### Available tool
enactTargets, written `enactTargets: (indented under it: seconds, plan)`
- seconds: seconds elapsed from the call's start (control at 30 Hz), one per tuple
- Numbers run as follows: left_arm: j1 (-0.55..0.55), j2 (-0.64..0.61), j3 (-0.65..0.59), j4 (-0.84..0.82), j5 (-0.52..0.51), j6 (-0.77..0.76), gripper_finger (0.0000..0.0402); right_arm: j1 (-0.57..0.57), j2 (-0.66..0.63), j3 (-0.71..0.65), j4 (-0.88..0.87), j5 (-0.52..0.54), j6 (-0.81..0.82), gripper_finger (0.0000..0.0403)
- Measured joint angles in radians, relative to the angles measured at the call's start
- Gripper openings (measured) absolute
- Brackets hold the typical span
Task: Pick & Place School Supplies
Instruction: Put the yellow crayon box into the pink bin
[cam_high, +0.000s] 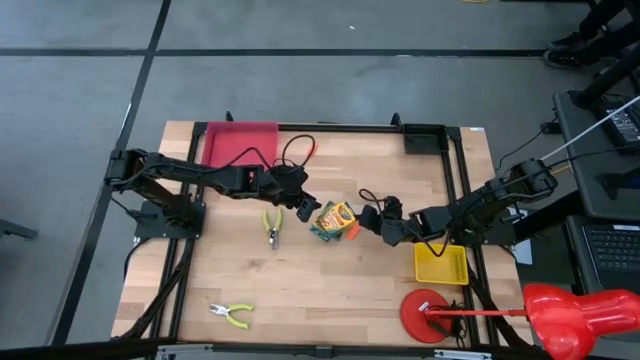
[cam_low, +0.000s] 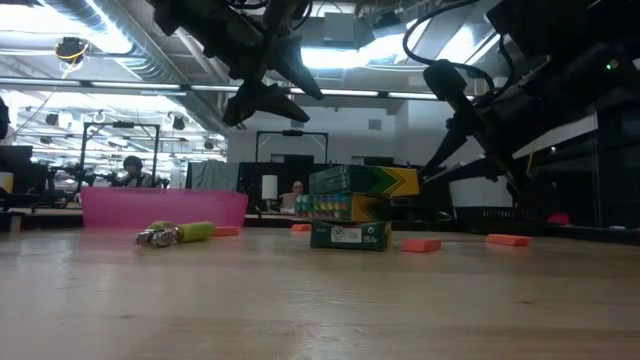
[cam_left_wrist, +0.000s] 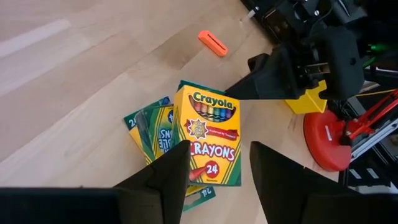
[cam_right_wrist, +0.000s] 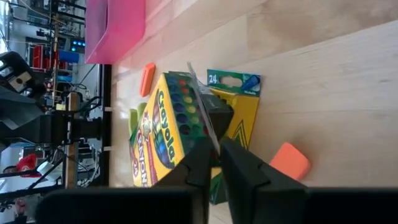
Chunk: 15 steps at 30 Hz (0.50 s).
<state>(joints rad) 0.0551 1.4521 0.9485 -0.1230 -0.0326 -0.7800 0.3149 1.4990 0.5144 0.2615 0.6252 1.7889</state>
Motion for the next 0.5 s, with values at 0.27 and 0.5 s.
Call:
enactTargets:
  seconds: [0.27,0.5]
  plan:
    - [0.0,-0.002,0.0,0.0,-0.003,0.009,0.0162,0.0,0.0,0.0,0.015,0.014,-0.043,0.0004]
    - [0.0,-0.023,0.001,-0.003,-0.017,0.049,0.0163,0.0,0.0,0.053,0.069,0.023,-0.175,0.0002]
